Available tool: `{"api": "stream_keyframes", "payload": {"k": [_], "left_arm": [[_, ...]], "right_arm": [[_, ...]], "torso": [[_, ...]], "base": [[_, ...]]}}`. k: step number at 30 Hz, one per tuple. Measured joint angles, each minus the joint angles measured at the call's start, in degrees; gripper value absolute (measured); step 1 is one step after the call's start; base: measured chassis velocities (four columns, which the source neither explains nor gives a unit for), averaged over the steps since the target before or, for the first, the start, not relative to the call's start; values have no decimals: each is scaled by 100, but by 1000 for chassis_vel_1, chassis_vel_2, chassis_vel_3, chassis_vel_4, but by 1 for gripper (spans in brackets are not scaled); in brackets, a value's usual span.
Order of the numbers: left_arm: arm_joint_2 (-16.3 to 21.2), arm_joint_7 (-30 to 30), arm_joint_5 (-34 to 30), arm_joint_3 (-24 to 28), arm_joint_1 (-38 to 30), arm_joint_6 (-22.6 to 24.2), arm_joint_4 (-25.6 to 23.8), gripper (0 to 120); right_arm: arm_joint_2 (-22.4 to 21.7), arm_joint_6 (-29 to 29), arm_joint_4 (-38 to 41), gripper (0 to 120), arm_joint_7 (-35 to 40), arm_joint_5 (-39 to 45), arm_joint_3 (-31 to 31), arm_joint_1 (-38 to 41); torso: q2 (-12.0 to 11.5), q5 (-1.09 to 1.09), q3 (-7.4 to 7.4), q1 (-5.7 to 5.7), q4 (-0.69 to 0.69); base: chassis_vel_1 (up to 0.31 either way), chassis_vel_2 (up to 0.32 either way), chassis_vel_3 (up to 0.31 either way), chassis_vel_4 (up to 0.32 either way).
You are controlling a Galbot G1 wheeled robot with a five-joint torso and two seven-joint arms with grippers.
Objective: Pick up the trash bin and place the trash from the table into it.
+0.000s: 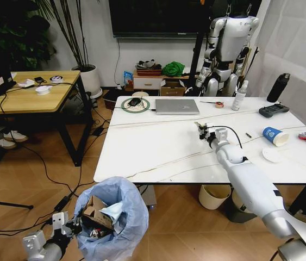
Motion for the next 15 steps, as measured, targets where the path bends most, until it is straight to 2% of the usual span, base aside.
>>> {"api": "stream_keyframes", "payload": {"k": [2,4,6,8,10,12,13,15], "left_arm": [[2,0,-7,0,2,0,0,0],[16,0,-23,-19,7,-1,2,0],[18,0,-24,-21,7,-1,5,0],[22,0,-28,-24,8,0,9,0],[0,0,-39,-45,30,0,-27,0],[-5,-1,-43,-50,34,0,-37,0],[-22,-3,-53,-69,39,0,-73,0],[-27,-7,-53,-79,40,0,-82,0]], "right_arm": [[-28,3,124,0,-37,57,-18,-35],[-266,41,893,0,-161,516,-185,-251],[-306,62,1046,0,-171,614,-230,-293],[-398,103,1625,0,-187,1047,-409,-430],[-482,99,2504,0,-169,1817,-745,-574],[-492,100,2684,0,-165,1941,-829,-595],[-528,115,3314,0,-160,2308,-1199,-640],[-573,126,3702,0,-165,2505,-1523,-652]], "torso": [[0,1,0,0,0],[0,-2,0,1,0],[0,-3,0,1,-1],[0,0,0,1,-3],[0,-3,0,0,-2],[0,-3,0,0,-2],[0,-1,-1,0,2],[0,-2,-1,-1,2]], "base": [[0,0,0,0],[0,0,0,0],[0,0,0,0],[0,0,0,0],[0,0,0,0],[0,0,0,0],[0,0,0,0],[0,0,0,0]]}}
